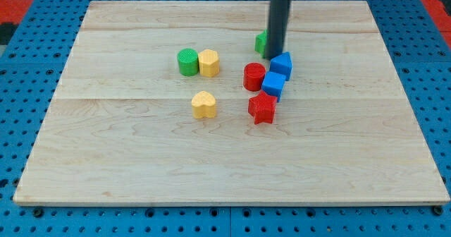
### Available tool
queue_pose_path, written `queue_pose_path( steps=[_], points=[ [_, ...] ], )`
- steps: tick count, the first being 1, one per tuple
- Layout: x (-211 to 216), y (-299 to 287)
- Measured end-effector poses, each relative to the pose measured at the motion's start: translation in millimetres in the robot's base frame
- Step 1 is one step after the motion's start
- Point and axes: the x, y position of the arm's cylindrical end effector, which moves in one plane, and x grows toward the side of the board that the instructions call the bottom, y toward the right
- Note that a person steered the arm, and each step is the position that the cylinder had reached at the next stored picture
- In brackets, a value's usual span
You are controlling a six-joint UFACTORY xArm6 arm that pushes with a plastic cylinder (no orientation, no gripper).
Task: Separate yellow blocks and green blocks from the group of blocks
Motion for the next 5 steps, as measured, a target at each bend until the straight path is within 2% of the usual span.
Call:
queue_pose_path(
  steps=[1, 2, 3, 5],
  points=[
    [-22, 22],
    [-48, -40],
    [-40, -144],
    [-81, -154]
  ],
)
